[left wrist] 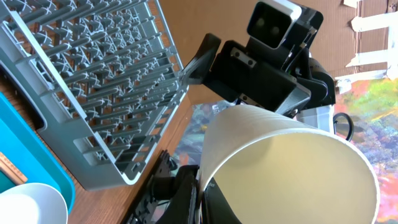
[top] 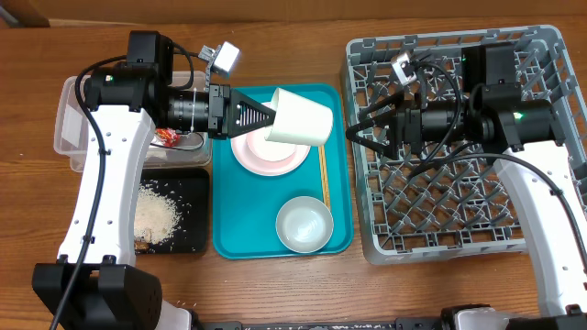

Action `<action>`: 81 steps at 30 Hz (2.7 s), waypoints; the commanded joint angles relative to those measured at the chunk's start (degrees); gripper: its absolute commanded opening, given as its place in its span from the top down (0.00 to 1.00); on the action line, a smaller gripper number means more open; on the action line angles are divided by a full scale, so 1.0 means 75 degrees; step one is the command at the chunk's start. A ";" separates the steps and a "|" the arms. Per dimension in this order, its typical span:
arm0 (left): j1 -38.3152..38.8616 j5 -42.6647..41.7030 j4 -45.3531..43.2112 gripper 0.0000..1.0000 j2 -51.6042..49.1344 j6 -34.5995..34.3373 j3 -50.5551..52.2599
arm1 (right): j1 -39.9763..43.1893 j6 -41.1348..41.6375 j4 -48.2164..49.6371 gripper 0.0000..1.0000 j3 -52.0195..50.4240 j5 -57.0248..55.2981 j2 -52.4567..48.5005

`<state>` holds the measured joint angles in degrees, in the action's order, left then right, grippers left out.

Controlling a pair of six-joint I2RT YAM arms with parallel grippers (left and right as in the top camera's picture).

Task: Sort waste into correct bins and load items into the dishwasher
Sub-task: 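Lift and tilt the cream cup with the left gripper toward the right gripper, then close the right gripper on the cream cup held by the left gripper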

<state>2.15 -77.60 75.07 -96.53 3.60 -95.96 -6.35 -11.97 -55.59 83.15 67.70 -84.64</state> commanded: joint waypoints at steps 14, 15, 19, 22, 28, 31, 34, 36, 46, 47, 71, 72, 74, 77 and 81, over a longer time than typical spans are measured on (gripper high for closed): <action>0.0096 -0.0807 -0.0067 0.96 0.0058 0.0300 -0.0119 | 0.0058 -0.0003 0.0749 0.00 0.0221 0.0988 0.0169; 0.0119 -0.0807 -0.0149 0.96 0.0058 0.0300 -0.0119 | 0.0058 -0.0003 0.0766 0.00 0.0221 0.0985 0.0169; 0.0137 -0.0784 -0.0595 0.96 0.0058 0.0300 -0.0119 | 0.0125 0.0000 0.1005 0.00 0.0221 0.0985 0.0169; 0.0137 -0.0778 -0.0670 0.96 0.0058 0.0516 -0.0119 | 0.0172 0.0000 0.1037 0.00 0.0221 0.0985 0.0169; 0.0146 -0.0784 -0.0670 0.96 0.0058 0.1052 -0.0119 | 0.0172 0.0006 0.0976 0.00 0.0221 0.0988 0.0169; 0.0262 -0.0816 -0.0711 0.96 0.0058 0.1096 -0.0119 | 0.0172 0.0073 0.0976 0.00 0.0221 0.0988 0.0169; 0.0382 -0.0982 -0.0915 0.96 0.0058 0.1096 -0.0119 | 0.0172 0.0790 0.0979 0.00 0.0221 0.0985 0.0169; 0.0434 -0.0985 -0.1026 0.96 0.0058 0.1093 -0.0119 | 0.0172 0.1128 0.0979 0.00 0.0221 0.0985 0.0169; 0.0530 -0.0985 -0.0586 0.96 0.0058 0.1061 -0.0119 | 0.0169 0.2430 0.0906 0.00 0.0221 0.0988 0.0169; 0.0530 -0.0979 -0.0539 0.96 0.0058 0.1061 -0.0119 | 0.0163 0.2428 0.0892 0.00 0.0221 0.0988 0.0169; 0.0542 -0.0991 -0.0437 0.96 0.0058 0.1064 -0.0119 | -0.0440 0.0122 0.0761 0.00 0.0207 0.2786 0.0169; 0.0577 -0.1017 -0.0440 0.96 0.0058 0.1064 -0.0119 | -0.0498 0.0099 0.0772 0.00 0.0207 0.2422 0.0169; 0.0592 -0.1046 -0.0437 0.96 0.0058 0.1067 -0.0119 | -0.0560 0.0102 0.0769 0.00 0.0207 0.1953 0.0169; 0.0629 -0.1037 -0.0440 0.96 0.0058 0.1072 -0.0119 | -0.0685 0.0070 0.0781 0.00 0.0207 0.1699 0.0163; 0.0667 -0.1040 -0.0443 0.96 0.0058 0.1072 -0.0119 | -0.0933 -0.0029 0.0944 0.02 0.0207 0.1690 0.0163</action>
<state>6.68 -83.24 71.96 -96.53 9.65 -95.96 -11.73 -10.31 -49.32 83.15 81.56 -84.62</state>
